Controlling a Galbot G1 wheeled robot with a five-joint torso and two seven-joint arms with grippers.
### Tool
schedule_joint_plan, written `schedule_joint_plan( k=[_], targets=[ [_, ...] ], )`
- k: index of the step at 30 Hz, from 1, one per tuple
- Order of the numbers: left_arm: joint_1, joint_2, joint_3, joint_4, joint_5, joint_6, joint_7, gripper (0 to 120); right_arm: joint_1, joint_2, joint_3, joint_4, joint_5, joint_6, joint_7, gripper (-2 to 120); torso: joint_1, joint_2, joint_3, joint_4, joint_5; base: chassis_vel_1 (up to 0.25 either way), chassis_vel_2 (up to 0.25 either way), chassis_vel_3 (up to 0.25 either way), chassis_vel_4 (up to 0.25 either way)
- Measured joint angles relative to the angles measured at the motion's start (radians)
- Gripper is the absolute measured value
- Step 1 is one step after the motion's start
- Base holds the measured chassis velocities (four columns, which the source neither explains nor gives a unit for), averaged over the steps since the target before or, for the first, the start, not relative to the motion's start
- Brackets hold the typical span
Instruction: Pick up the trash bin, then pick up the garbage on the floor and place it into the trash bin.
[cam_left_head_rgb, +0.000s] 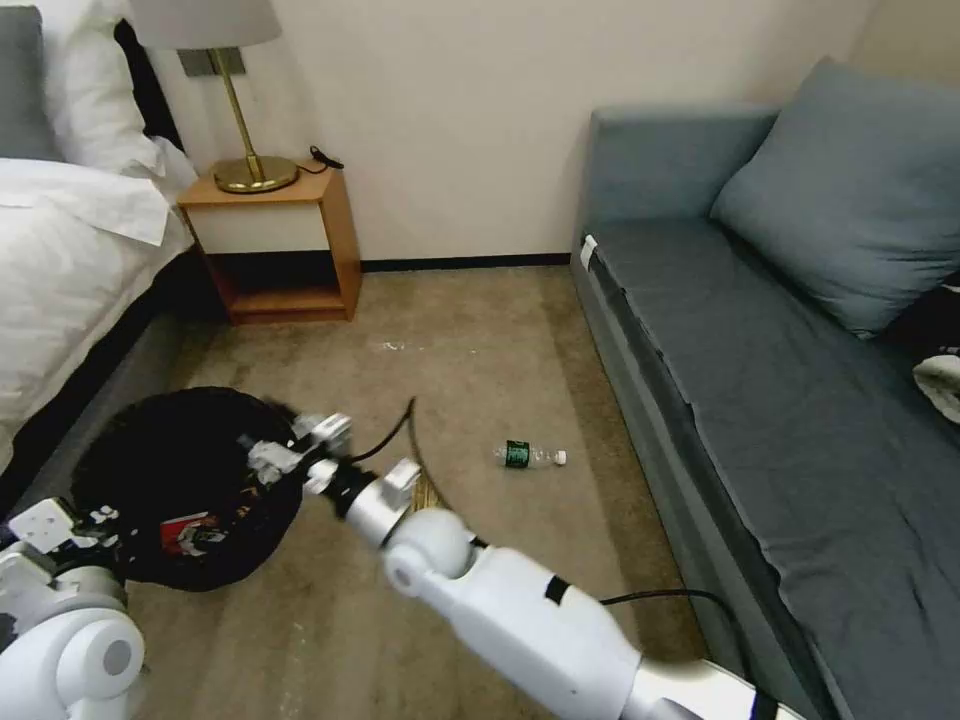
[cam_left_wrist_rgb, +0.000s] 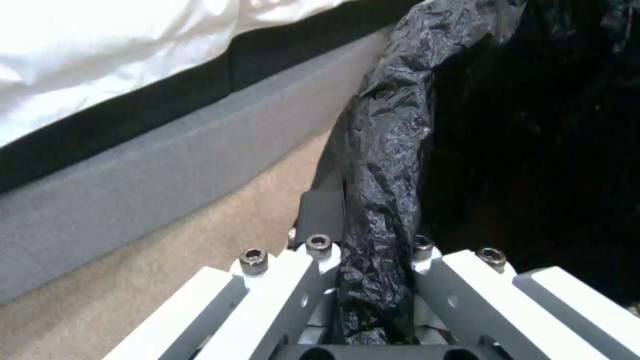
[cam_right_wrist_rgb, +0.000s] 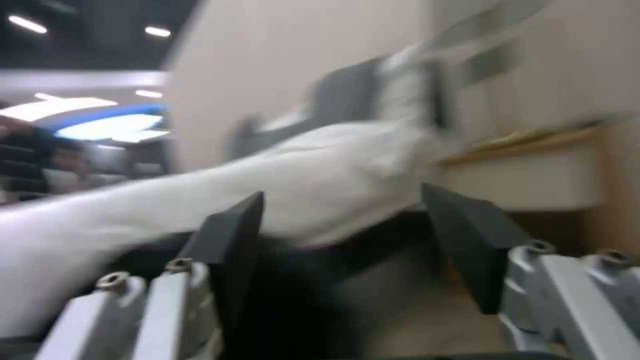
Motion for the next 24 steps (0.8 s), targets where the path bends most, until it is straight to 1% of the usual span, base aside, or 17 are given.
schedule_joint_plan(
  k=[1,3,4,5,6,9,11,13,14,16,24],
  targets=[
    [-0.001,0.001,-0.001,0.001,-0.001,0.0,0.0,4,-0.019,-0.021,0.037,0.021,-0.042,-0.006,0.024,73,0.0,0.0,0.0,-0.0001,0.0,0.0,0.0,0.0,0.0],
    [-0.002,0.002,-0.002,0.002,-0.001,0.0,0.0,4,-0.032,-0.029,0.058,0.032,-0.056,-0.009,0.031,75,0.0,0.0,0.0,0.0,0.0,0.0,0.0,0.0,0.0],
    [-0.004,0.004,-0.003,0.005,-0.001,0.0,0.0,4,-0.063,-0.045,0.1,0.054,-0.083,-0.012,0.038,80,0.0,0.0,0.0,-0.0001,0.0,0.0,0.0,0.0,0.0],
    [-0.008,0.008,-0.008,0.013,-0.001,-0.003,-0.001,4,-0.125,-0.065,0.167,0.082,-0.134,-0.014,0.039,88,0.0,0.0,0.0,-0.0001,0.0001,0.0,0.0,0.0,0.0],
    [-0.008,0.008,-0.008,0.013,-0.001,-0.003,-0.001,4,-0.125,-0.065,0.167,0.082,-0.134,-0.014,0.039,88,0.0,0.0,0.0,-0.0001,0.0001,0.0,0.0,0.0,0.0],
    [-0.019,0.025,-0.018,0.03,-0.001,-0.006,-0.013,4,-0.241,-0.11,0.284,0.122,-0.223,-0.015,0.036,99,0.0,0.0,0.0,-0.0002,0.0002,0.0,0.0,0.0,0.0],
    [-0.019,0.028,-0.019,0.033,-0.001,-0.006,-0.013,4,-0.257,-0.119,0.298,0.126,-0.228,-0.015,0.035,99,0.0,0.0,0.0,-0.0003,0.0002,0.0,0.0,0.0,0.0],
    [-0.02,0.041,-0.023,0.045,0.0,-0.006,-0.014,4,-0.329,-0.168,0.354,0.149,-0.237,-0.003,0.023,100,0.0,0.0,0.0,-0.0004,0.0001,0.0,0.0,0.0,0.0],
    [-0.02,0.041,-0.023,0.045,0.0,-0.006,-0.014,4,-0.329,-0.168,0.354,0.149,-0.237,-0.003,0.023,100,0.0,0.0,0.0,-0.0004,0.0001,0.0,0.0,0.0,0.0],
    [-0.019,0.043,-0.023,0.049,-0.002,-0.007,-0.014,4,-0.37,-0.182,0.388,0.152,-0.239,0.02,0.005,100,0.0,0.0,0.0,-0.0001,0.0001,0.0,0.0,0.0,0.0],
    [-0.019,0.044,-0.023,0.057,-0.008,-0.007,-0.012,4,-0.441,-0.158,0.426,0.164,-0.241,0.051,-0.008,100,0.0,0.0,0.0,-0.0001,0.0,0.0,0.0,0.0,0.0]
  ],
)
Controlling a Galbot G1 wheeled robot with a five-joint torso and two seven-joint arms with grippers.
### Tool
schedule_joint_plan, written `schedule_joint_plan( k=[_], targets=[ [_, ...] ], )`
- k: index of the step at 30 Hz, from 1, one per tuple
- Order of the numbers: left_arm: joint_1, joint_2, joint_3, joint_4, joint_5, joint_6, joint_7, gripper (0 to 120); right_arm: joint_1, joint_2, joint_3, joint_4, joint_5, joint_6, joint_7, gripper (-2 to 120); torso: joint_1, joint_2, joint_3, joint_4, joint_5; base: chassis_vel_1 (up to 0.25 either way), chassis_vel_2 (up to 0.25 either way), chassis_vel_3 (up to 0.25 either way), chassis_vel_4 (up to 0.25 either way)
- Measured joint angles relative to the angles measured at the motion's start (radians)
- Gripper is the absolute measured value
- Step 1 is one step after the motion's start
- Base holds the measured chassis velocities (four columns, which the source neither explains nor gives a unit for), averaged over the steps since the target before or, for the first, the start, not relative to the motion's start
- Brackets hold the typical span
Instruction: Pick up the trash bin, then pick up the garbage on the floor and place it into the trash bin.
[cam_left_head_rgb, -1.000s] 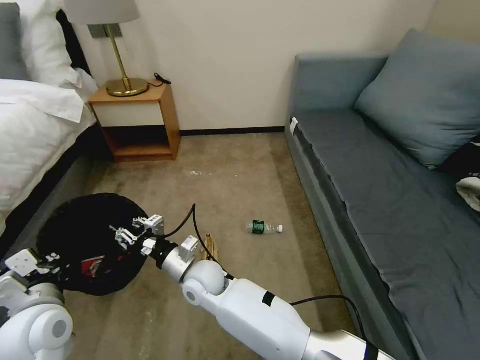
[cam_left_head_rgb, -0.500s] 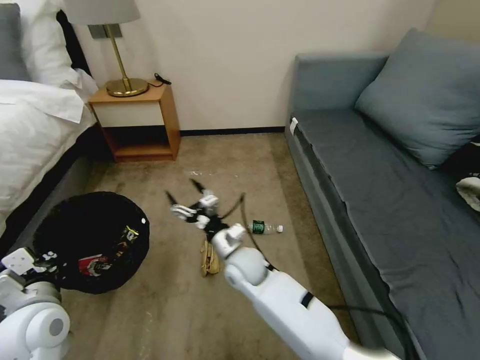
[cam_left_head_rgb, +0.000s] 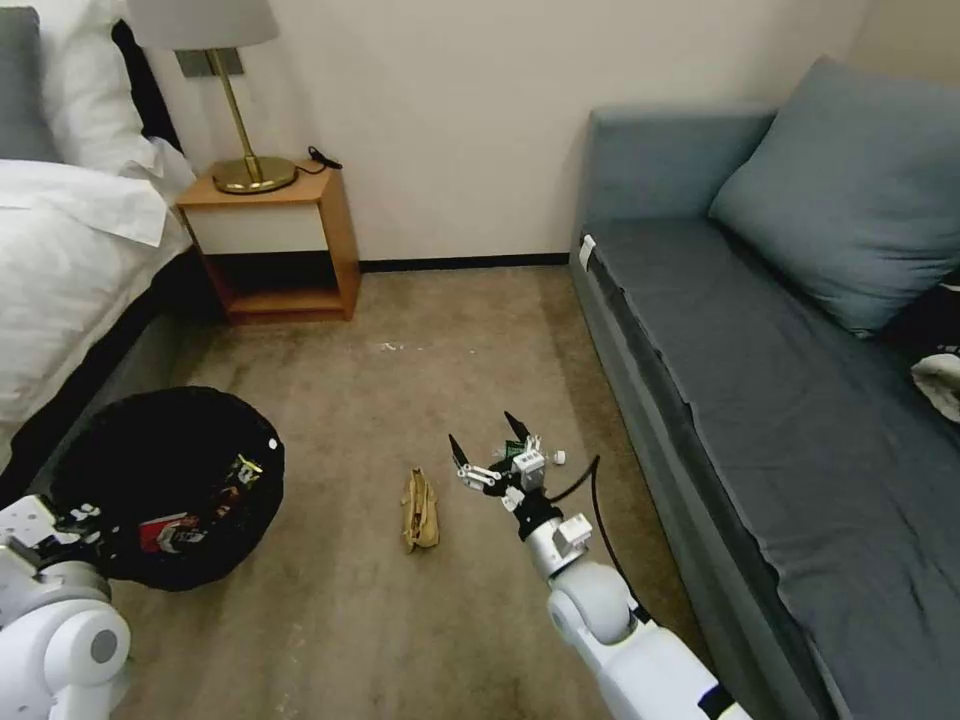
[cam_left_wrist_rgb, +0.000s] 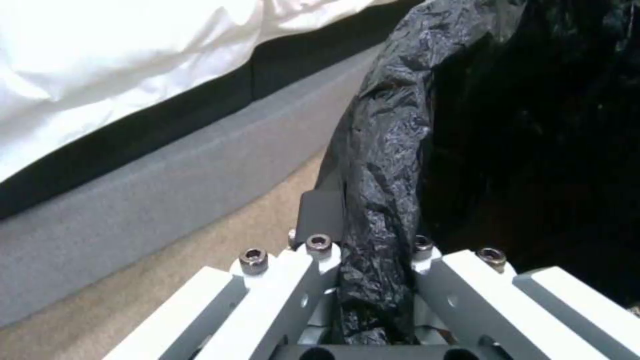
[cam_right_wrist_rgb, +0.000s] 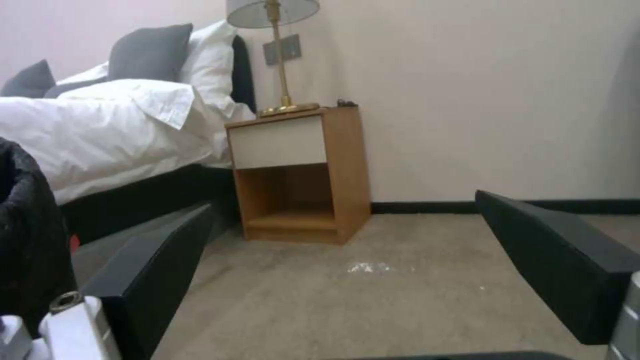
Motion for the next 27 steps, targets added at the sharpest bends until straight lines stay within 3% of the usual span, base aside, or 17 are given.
schedule_joint_plan(
  k=[15,27],
  targets=[
    [0.006,0.009,-0.008,0.001,-0.026,-0.004,0.004,4,-0.024,0.014,0.007,-0.003,0.015,0.028,-0.015,100,0.0,0.0,0.0,0.0002,-0.0002,-0.002,0.004,0.003,-0.002],
    [0.016,0.01,-0.008,-0.006,-0.028,-0.005,0.005,4,-0.022,0.012,0.0,-0.001,0.016,0.028,-0.019,100,0.0,0.0,0.0,0.0,-0.0002,-0.114,0.105,0.11,-0.114]
  ],
)
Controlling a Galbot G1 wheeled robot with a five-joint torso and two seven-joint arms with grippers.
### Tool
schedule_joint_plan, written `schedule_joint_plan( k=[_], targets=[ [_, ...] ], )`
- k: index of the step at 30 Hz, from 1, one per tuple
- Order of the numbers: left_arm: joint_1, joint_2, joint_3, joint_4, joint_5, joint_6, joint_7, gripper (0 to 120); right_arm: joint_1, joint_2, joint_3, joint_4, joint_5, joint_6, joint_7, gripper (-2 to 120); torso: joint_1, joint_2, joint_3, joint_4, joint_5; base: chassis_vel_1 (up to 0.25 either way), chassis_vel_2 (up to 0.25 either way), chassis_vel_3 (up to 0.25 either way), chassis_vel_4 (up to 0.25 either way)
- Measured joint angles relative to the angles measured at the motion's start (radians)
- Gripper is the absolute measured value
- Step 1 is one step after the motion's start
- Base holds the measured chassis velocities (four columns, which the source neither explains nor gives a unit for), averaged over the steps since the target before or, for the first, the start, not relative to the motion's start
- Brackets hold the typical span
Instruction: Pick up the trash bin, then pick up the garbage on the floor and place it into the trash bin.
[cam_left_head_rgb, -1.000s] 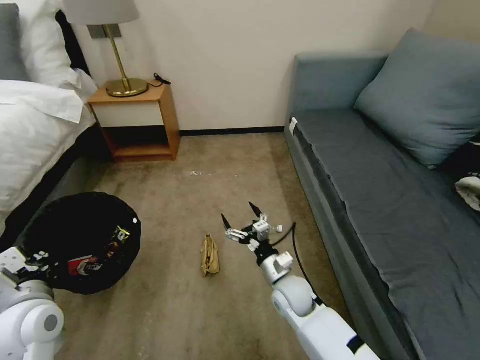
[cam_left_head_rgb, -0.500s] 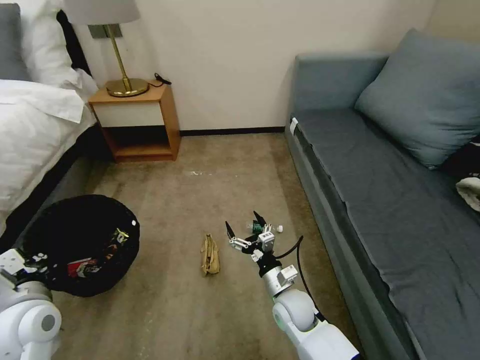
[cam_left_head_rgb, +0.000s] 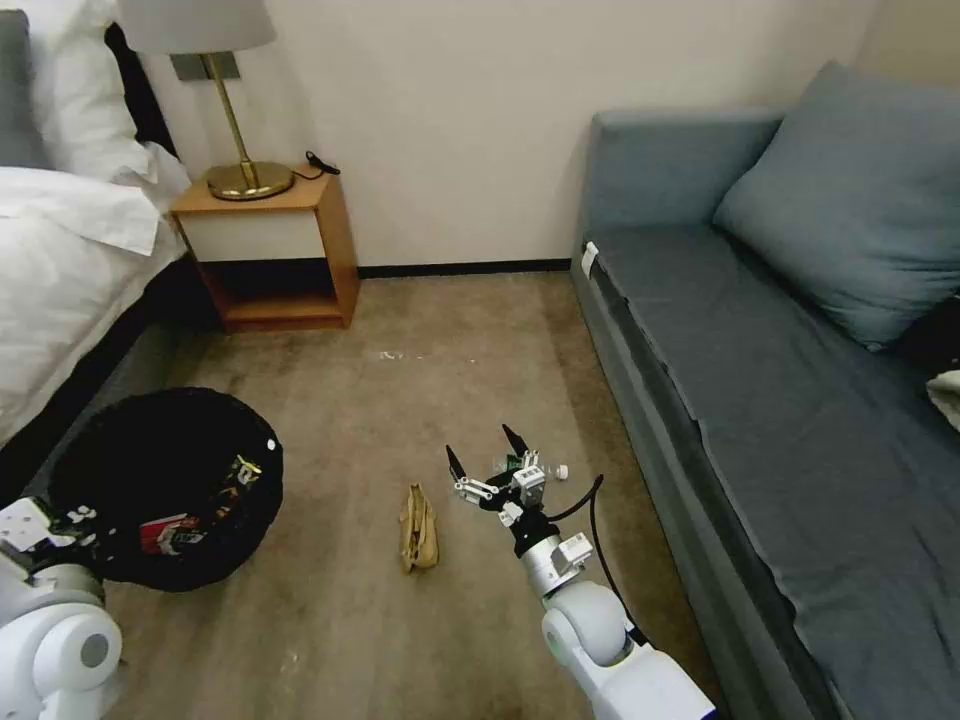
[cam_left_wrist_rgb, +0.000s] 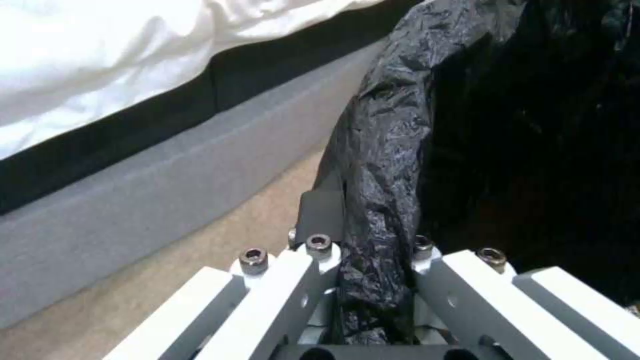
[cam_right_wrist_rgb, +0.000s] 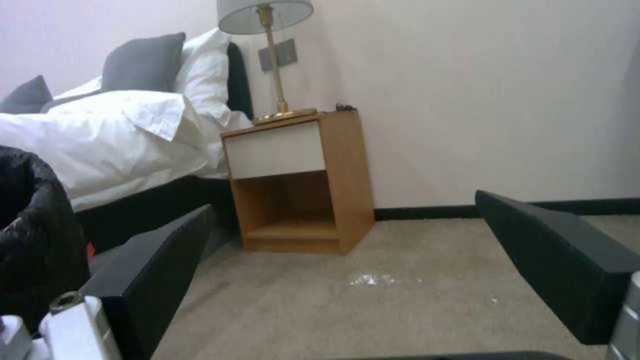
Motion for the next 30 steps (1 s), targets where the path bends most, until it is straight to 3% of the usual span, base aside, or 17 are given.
schedule_joint_plan(
  k=[30],
  targets=[
    [-0.019,0.011,0.009,0.018,-0.002,0.002,0.003,4,0.037,0.002,-0.006,-0.032,0.005,-0.009,-0.004,100,0.0,0.0,0.0,0.0001,0.0,-0.092,0.091,0.085,-0.091]
  ],
)
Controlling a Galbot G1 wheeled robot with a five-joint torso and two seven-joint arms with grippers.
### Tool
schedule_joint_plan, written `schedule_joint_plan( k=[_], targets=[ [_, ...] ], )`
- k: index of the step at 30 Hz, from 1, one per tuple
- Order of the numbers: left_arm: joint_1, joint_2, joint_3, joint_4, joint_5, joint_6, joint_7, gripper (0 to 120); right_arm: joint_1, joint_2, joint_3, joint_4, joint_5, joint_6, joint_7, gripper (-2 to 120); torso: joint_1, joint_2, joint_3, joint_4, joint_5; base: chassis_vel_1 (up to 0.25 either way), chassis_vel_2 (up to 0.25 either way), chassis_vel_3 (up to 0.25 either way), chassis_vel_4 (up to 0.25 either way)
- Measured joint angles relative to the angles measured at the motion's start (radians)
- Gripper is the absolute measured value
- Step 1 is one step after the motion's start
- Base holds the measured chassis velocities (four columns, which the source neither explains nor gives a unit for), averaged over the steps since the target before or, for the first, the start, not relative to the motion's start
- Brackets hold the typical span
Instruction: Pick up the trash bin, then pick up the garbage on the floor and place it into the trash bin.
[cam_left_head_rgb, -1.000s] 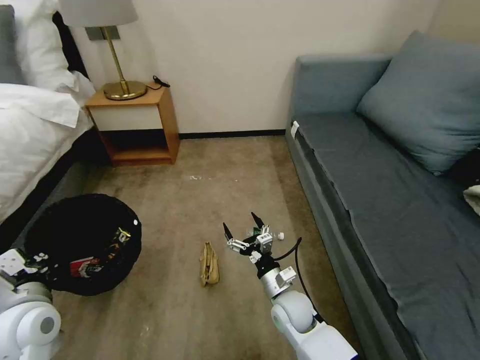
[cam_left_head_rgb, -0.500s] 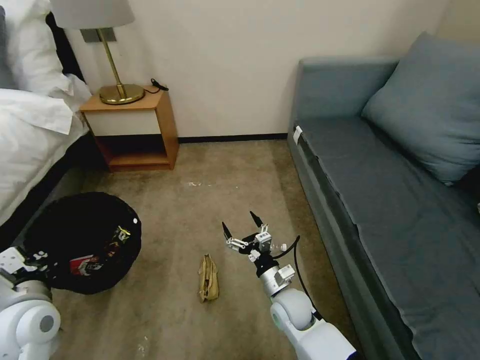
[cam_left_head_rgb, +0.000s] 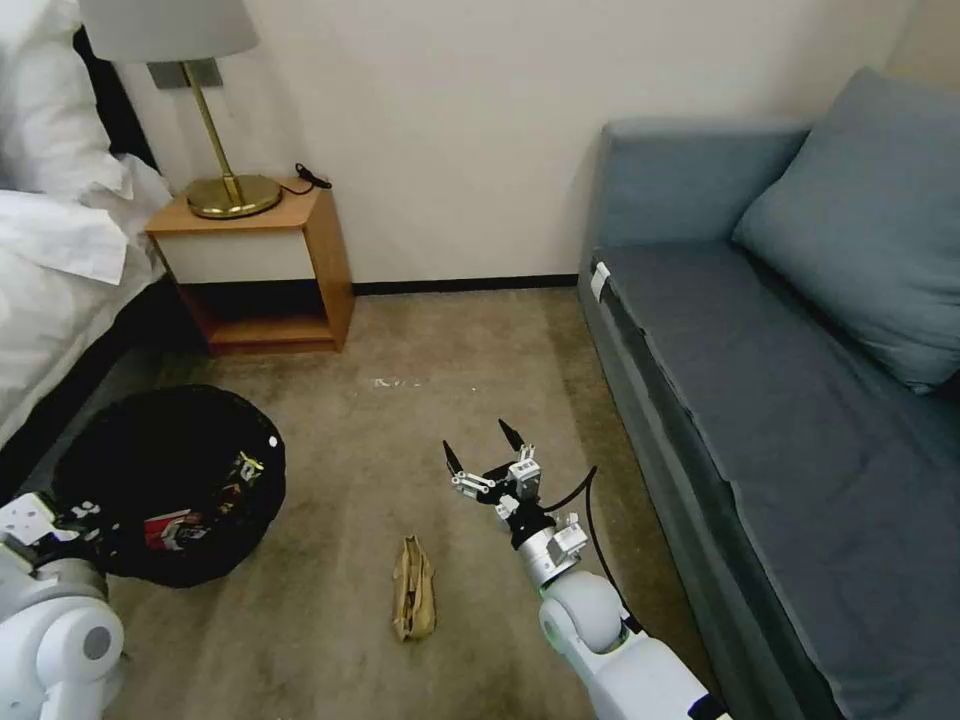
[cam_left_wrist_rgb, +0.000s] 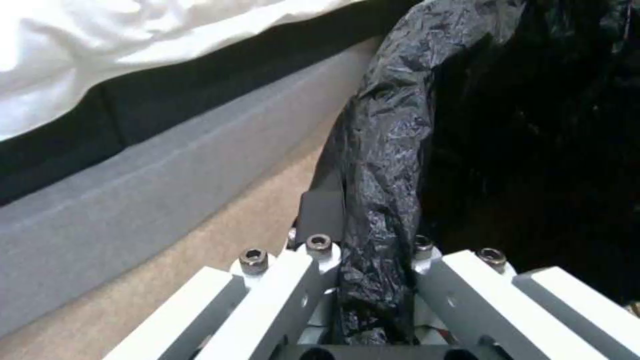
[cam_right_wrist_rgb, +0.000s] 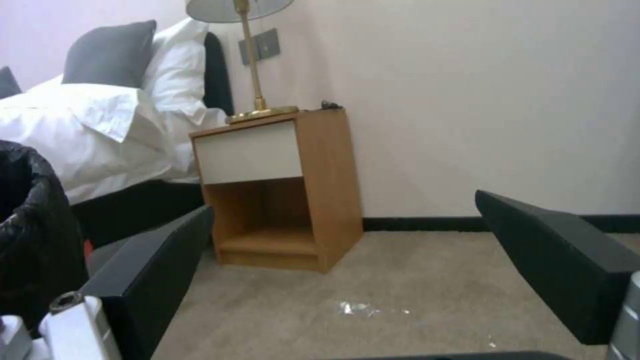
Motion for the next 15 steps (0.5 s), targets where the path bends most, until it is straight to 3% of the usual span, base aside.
schedule_joint_plan(
  k=[15],
  targets=[
    [0.004,-0.004,-0.001,-0.006,0.001,0.001,0.001,4,-0.002,-0.001,0.004,0.0,0.0,0.002,0.0,100,0.0,0.0,0.0,0.0,0.0,-0.119,0.124,0.116,-0.117]
  ],
)
